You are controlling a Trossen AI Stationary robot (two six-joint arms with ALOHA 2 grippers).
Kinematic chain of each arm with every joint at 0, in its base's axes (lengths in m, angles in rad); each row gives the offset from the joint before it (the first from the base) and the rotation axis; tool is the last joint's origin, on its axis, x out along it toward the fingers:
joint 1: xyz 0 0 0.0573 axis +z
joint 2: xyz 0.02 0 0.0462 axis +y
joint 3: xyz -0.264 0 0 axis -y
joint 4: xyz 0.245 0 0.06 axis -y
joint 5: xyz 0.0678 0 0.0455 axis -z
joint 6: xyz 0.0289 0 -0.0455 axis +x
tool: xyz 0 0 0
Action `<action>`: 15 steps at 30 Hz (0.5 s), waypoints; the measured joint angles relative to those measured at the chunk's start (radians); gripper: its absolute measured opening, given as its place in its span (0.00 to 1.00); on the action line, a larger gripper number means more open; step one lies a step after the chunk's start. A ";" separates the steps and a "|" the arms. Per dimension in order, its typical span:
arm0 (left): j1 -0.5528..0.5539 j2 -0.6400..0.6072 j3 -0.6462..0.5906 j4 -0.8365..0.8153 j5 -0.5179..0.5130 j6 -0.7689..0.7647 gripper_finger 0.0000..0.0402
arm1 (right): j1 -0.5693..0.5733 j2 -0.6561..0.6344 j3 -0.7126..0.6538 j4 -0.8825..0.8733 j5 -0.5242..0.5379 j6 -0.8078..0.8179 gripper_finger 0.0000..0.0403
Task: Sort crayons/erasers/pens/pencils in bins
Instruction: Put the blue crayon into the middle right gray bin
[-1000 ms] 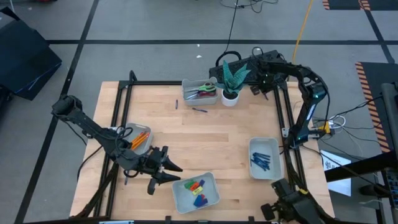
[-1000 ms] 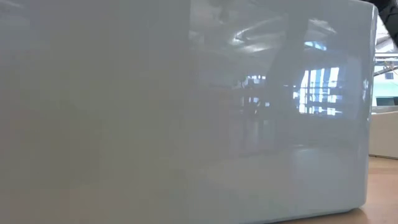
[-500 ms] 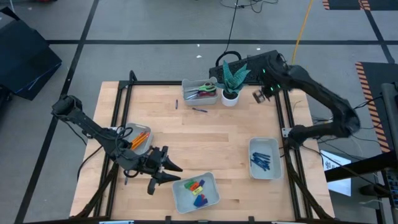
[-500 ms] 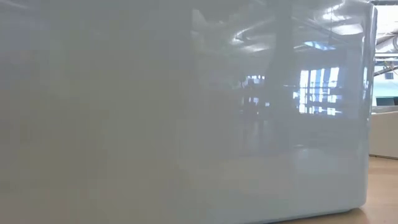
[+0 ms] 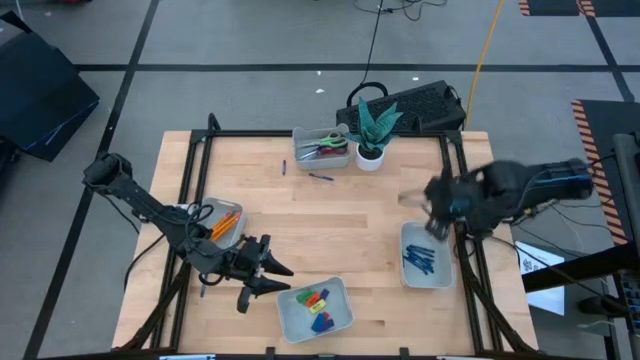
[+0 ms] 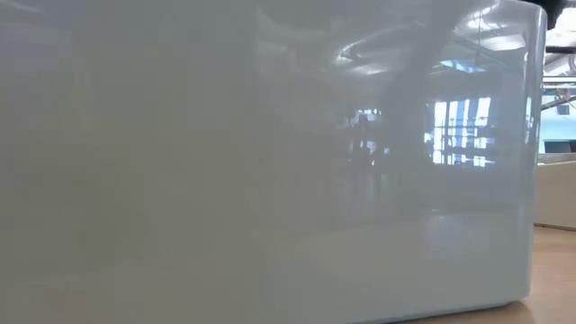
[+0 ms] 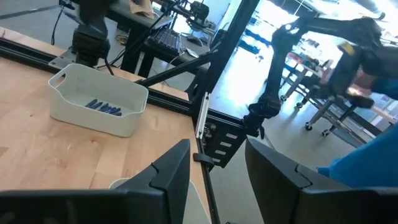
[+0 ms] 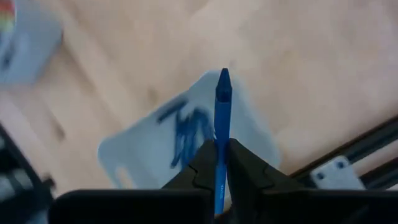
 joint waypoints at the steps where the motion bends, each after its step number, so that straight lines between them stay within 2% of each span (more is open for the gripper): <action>1: 0.000 0.000 0.000 0.000 0.000 0.000 0.39 | 0.064 0.030 0.000 0.003 -0.001 0.026 0.04; 4: 0.000 0.000 0.000 0.000 0.000 0.000 0.39 | 0.230 0.138 0.000 0.024 -0.025 0.090 0.04; 7: 0.000 0.000 0.000 0.004 0.000 0.000 0.39 | 0.334 0.272 0.000 0.051 -0.024 0.110 0.05; 10: 0.000 0.000 0.000 0.006 0.000 0.000 0.39 | 0.375 0.409 0.000 0.044 -0.009 0.096 0.07; 15: 0.000 0.000 0.000 0.006 0.000 0.000 0.39 | 0.366 0.576 -0.044 0.096 0.057 0.007 0.11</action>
